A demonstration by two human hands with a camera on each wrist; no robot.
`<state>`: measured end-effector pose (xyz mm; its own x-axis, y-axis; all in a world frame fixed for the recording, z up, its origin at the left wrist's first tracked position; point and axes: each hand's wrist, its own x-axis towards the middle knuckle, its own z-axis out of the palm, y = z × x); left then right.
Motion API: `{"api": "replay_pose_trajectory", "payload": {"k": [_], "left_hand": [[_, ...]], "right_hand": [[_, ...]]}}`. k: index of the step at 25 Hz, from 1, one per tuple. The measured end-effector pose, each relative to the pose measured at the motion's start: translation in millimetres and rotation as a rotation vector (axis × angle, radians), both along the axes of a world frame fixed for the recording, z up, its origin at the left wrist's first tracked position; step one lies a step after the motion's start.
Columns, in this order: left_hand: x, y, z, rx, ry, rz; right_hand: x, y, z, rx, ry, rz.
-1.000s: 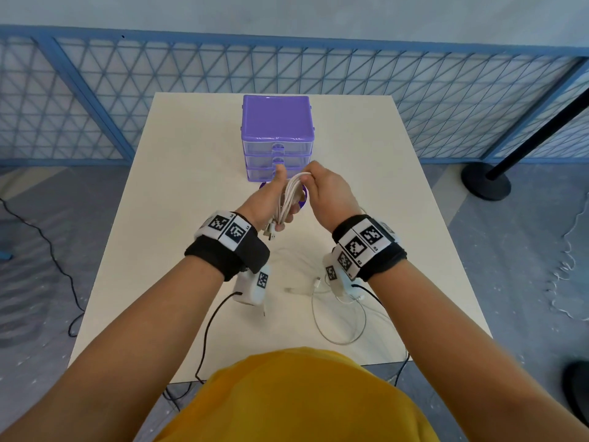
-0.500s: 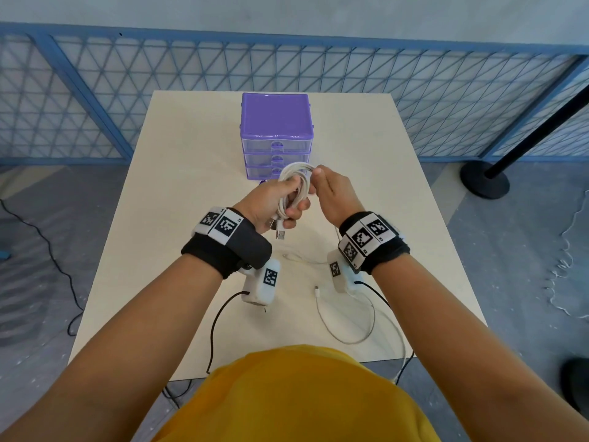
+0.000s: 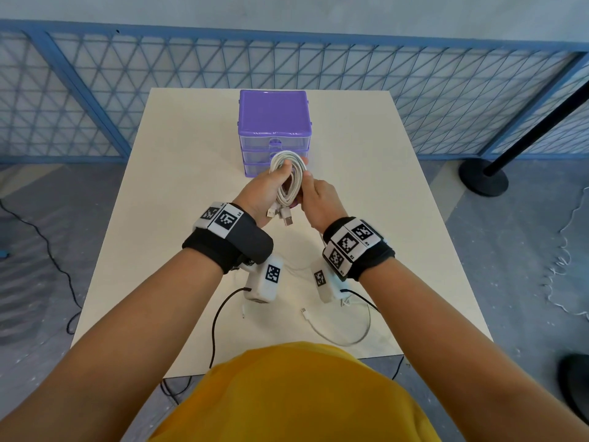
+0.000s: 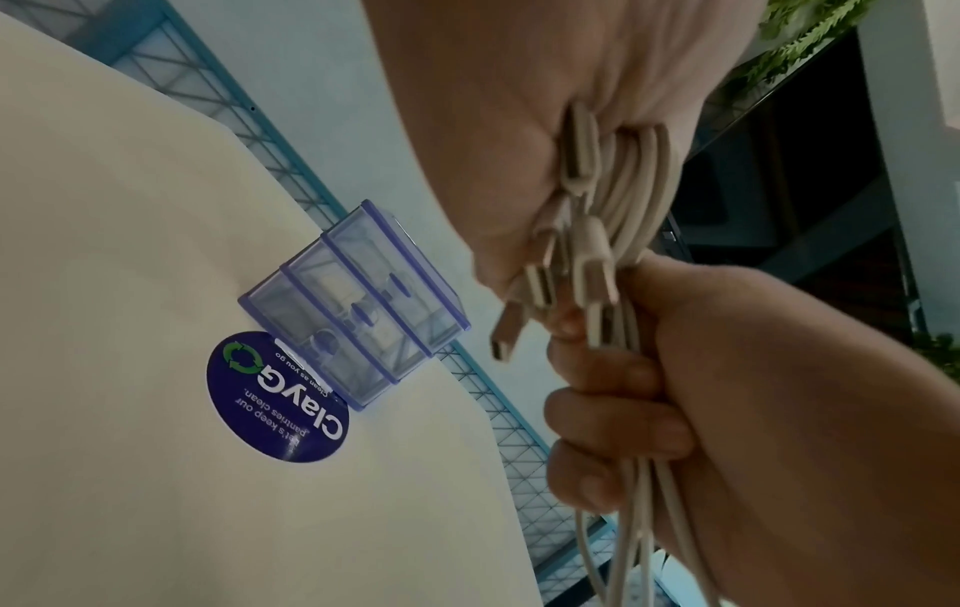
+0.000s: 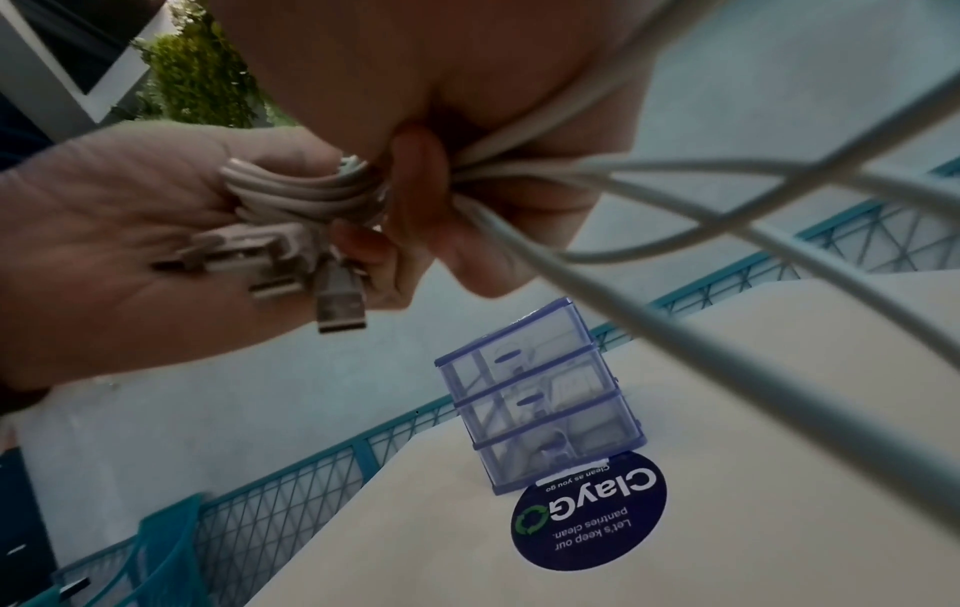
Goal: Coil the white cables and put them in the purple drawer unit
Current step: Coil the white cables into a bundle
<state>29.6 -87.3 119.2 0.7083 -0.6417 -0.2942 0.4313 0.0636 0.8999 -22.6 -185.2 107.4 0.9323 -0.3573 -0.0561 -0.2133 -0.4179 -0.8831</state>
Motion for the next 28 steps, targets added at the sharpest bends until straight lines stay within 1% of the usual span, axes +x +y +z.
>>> {"api": "replay_pose_trajectory", "payload": {"k": [3,6,7,9,10,12,14,16,18,20,21,23,25,27,28], "left_hand": [[-4,-3,4,-0.034,0.078,0.087],[-8,-9,4,-0.121,0.218,0.199],[-8,-11,3,-0.144,0.264,0.251],[-4,-13,2,-0.203,0.322,0.360],[0,-12,2,-0.231,0.322,0.406],[8,-8,1,-0.242,0.281,0.473],[18,-1,-2,-0.166,0.182,0.536],[28,7,-10,-0.045,0.036,0.592],[38,18,-15,0.050,-0.146,0.616],[42,27,-15,0.155,-0.340,0.575],[41,30,-13,0.201,-0.429,0.524],[36,31,-13,0.297,-0.566,0.354],[29,27,-14,0.366,-0.606,0.154],[20,22,-13,0.457,-0.619,-0.003],[16,20,-12,0.489,-0.592,-0.062]], "right_hand": [[1,3,1,-0.039,0.006,0.009],[2,5,-1,0.014,0.023,-0.009],[1,5,-1,0.000,0.018,0.002],[-1,6,-3,-0.111,0.047,0.098],[-3,6,-4,-0.170,0.076,0.166],[-10,7,-9,-0.182,0.153,0.234],[-14,5,-19,-0.169,0.202,0.259],[-20,0,-27,-0.195,0.243,0.296],[-26,-8,-28,-0.232,0.278,0.341],[-30,-14,-24,-0.277,0.267,0.374],[-30,-16,-20,-0.311,0.225,0.383],[-27,-16,-9,-0.385,0.090,0.372],[-20,-12,1,-0.418,-0.029,0.321],[-14,-7,9,-0.420,-0.085,0.271],[-11,-5,12,-0.421,-0.099,0.246]]}}
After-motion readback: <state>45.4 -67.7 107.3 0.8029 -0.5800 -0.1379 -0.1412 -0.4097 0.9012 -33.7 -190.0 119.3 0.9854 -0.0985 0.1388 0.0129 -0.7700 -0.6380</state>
